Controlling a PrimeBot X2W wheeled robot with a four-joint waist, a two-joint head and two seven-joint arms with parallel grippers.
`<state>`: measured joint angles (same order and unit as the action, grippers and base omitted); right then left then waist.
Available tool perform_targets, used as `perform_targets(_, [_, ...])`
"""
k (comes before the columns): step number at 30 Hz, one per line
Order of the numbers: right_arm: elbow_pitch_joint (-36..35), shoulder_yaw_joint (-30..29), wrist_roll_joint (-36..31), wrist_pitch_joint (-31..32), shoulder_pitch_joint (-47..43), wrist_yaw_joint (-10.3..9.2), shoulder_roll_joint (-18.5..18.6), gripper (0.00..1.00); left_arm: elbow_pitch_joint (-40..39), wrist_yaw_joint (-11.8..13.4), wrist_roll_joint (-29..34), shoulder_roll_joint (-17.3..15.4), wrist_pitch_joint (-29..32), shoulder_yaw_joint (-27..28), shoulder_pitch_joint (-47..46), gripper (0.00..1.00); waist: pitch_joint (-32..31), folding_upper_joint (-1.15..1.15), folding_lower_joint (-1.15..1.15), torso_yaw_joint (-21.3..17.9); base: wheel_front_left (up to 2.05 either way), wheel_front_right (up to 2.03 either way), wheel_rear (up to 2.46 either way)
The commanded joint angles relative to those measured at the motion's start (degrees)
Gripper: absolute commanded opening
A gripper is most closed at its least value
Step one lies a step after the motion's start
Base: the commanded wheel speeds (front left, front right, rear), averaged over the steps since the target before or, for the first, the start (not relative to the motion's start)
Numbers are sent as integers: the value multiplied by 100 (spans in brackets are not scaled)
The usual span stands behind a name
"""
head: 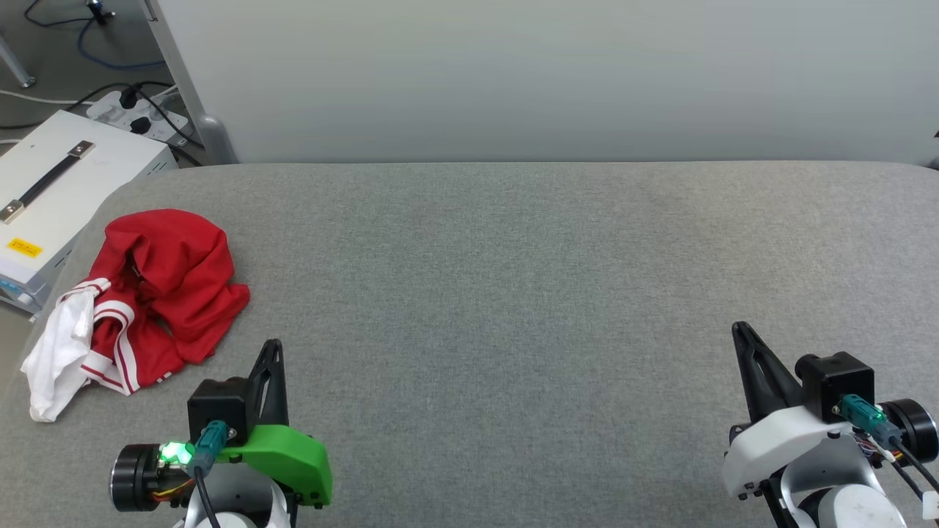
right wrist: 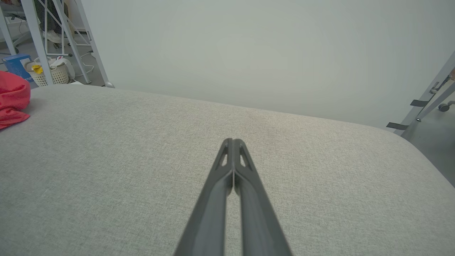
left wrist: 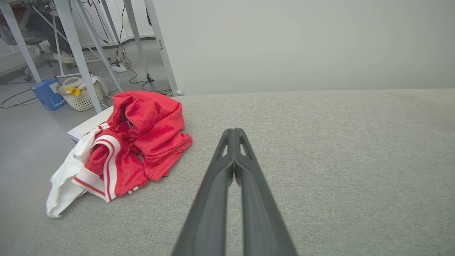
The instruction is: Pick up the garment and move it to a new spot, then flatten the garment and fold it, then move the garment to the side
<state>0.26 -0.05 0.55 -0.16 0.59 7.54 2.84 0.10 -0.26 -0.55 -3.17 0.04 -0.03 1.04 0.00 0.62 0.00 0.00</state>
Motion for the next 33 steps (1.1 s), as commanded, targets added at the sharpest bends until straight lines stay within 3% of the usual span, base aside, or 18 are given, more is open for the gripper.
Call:
perform_targets(1, [-26,5,-55,16,-59,-5,4,0,-10,26,55,29,-4,3,-104,0,0,-62,0,0,0,0,0])
perform_targets(33, [-26,5,-55,16,-59,-5,4,0,-10,26,55,29,-4,3,-104,0,0,-62,0,0,0,0,0])
